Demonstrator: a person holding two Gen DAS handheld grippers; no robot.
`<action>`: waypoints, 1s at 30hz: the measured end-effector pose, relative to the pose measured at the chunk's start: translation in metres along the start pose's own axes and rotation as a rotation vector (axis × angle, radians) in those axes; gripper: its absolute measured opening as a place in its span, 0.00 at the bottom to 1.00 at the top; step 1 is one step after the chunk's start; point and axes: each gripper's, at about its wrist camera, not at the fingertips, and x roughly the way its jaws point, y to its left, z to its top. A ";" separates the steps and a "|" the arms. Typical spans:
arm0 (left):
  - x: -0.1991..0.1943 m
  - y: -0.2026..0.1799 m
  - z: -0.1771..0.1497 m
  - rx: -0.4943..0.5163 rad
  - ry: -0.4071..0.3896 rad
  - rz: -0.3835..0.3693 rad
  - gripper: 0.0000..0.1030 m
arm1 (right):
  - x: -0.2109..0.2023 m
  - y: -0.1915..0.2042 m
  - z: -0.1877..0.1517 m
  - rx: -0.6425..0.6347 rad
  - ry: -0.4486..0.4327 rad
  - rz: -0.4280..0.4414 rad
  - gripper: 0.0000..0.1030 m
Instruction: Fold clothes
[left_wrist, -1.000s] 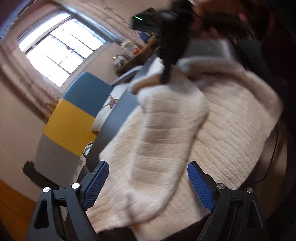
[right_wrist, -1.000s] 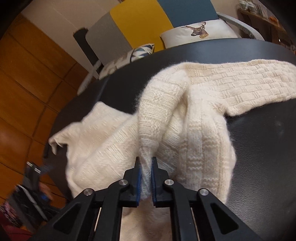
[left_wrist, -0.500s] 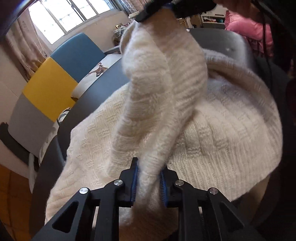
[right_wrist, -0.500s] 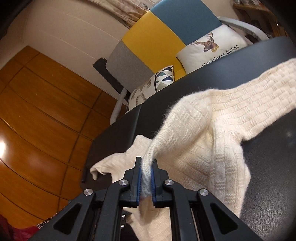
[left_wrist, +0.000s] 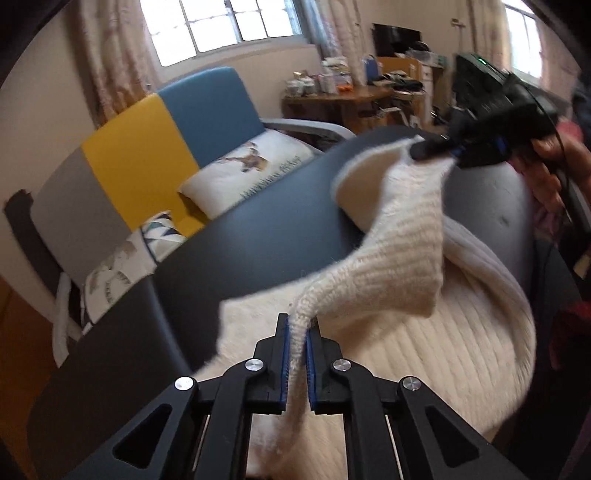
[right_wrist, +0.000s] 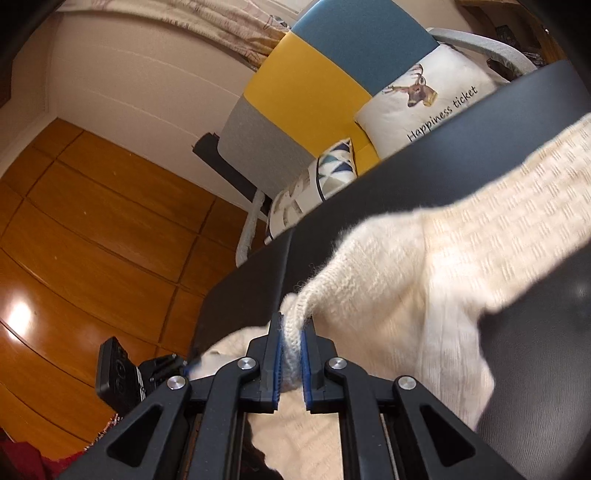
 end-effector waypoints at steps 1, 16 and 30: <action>0.002 0.010 0.008 -0.024 -0.007 0.009 0.07 | 0.002 0.001 0.010 -0.004 -0.009 0.006 0.07; 0.148 0.122 0.088 -0.244 0.069 0.124 0.07 | 0.079 -0.031 0.131 0.032 -0.063 -0.092 0.07; 0.274 0.181 0.072 -0.444 0.373 0.326 0.20 | 0.171 -0.094 0.165 -0.056 -0.085 -0.492 0.11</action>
